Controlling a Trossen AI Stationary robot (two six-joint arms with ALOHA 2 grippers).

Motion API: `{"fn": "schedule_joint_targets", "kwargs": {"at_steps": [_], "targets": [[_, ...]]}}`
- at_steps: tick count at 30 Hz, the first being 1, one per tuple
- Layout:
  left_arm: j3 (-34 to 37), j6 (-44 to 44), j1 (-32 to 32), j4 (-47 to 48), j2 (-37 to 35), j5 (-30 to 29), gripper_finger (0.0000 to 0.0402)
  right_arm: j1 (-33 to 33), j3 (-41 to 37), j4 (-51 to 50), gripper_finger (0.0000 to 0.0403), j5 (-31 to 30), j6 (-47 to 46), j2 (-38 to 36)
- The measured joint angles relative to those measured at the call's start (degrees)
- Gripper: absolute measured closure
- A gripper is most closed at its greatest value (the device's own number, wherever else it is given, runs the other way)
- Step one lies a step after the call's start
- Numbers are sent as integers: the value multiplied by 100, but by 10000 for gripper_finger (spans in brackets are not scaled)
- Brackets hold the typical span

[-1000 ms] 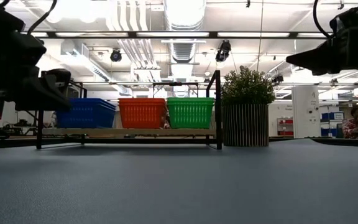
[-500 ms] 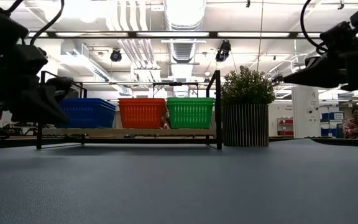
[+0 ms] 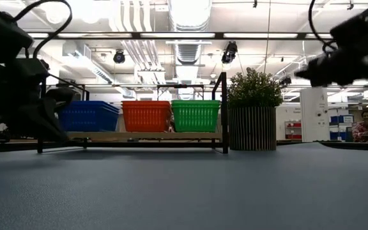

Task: Stack baskets on shelf by color
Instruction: Return to Home Position

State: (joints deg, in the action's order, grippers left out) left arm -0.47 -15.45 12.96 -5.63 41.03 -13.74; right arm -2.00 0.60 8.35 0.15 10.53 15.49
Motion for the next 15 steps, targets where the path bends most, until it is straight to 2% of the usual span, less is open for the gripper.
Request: {"fn": "schedule_joint_targets", "kwargs": {"at_steps": [5,15], "targets": [[0,-1,-1,17,204,-1,402,0,-2,735,394,-17,-622,-7],[0,0,0,-84,565,-1,402,0,-2,784,394,-16,-696,19]]}}
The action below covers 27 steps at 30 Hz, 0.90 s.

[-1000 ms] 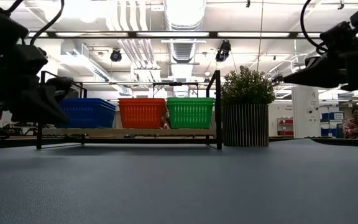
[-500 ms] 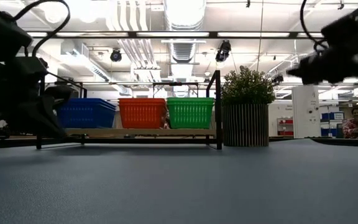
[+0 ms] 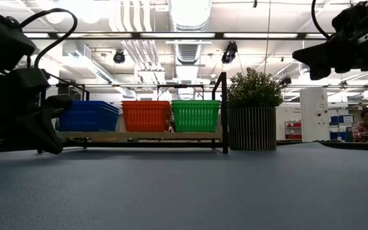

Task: Stack baskets on shelf by color
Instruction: Return to Home Position

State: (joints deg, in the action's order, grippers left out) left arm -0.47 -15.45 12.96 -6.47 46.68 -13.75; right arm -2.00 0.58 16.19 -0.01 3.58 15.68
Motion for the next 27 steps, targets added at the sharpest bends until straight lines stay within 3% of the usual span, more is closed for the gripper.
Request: {"fn": "schedule_joint_targets", "kwargs": {"at_steps": [27], "targets": [[-2,-1,1,-241,352,-1,402,0,0,15,394,-2,-3,13]]}}
